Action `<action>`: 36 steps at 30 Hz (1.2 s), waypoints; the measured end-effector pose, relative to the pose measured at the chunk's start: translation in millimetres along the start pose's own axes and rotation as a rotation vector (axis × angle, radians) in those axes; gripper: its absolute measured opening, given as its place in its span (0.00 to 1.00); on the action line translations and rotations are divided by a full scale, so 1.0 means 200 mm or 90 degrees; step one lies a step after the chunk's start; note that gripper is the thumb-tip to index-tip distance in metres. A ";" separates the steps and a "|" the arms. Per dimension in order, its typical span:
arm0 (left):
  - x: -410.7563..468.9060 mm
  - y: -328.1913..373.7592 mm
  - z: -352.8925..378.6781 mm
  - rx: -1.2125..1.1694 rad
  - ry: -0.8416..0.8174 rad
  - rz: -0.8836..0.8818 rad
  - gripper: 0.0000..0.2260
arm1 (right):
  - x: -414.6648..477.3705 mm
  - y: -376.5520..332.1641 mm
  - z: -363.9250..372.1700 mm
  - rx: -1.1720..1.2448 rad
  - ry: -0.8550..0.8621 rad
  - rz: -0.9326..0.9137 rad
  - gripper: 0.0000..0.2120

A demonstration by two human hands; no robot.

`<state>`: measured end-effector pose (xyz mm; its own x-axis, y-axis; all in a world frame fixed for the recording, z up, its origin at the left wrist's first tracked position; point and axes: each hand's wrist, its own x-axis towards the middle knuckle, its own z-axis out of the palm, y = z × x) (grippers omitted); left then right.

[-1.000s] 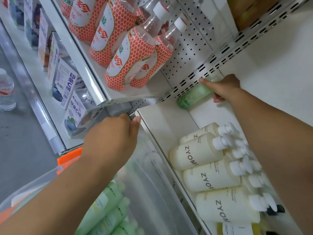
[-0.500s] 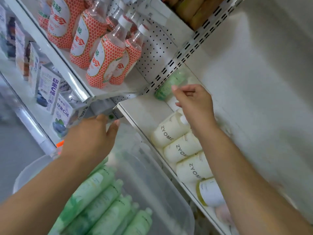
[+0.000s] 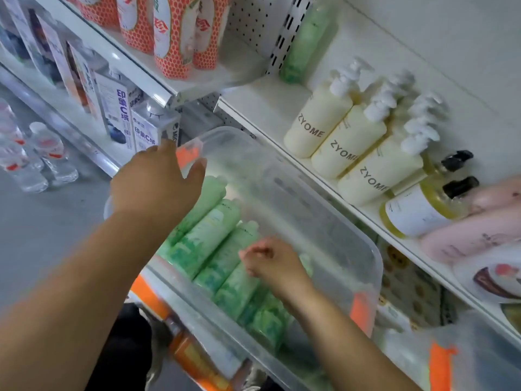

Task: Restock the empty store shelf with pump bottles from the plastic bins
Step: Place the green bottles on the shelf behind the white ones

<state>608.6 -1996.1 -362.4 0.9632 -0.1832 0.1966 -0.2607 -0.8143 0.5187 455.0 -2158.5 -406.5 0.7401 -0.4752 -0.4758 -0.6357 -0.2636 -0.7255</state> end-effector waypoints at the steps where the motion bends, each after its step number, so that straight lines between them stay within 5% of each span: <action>1: 0.00 -0.01 0.00 0.004 0.001 0.013 0.23 | 0.02 0.00 0.02 -0.011 -0.032 0.019 0.11; 9: 0.02 -0.02 -0.02 -0.025 -0.007 0.004 0.19 | 0.23 -0.08 0.18 0.227 -0.172 0.181 0.23; 14: 0.05 -0.08 -0.03 -0.061 -0.023 0.000 0.08 | 0.23 -0.12 0.26 0.259 -0.188 0.146 0.27; 24: 0.06 -0.06 -0.06 -0.037 -0.042 -0.067 0.17 | 0.20 -0.16 0.34 0.315 -0.149 0.125 0.16; 30: 0.07 -0.02 -0.02 0.035 -0.062 -0.071 0.21 | 0.16 -0.22 0.21 0.335 -0.177 0.086 0.27; 36: 0.06 0.02 -0.07 -0.286 -0.003 -0.027 0.14 | 0.11 -0.30 0.02 0.363 -0.156 -0.090 0.19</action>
<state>617.9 -1993.0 -346.4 0.9736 -0.1589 0.1639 -0.2226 -0.5012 0.8362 511.0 -2149.3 -375.2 0.8796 -0.2454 -0.4075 -0.3617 0.2113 -0.9080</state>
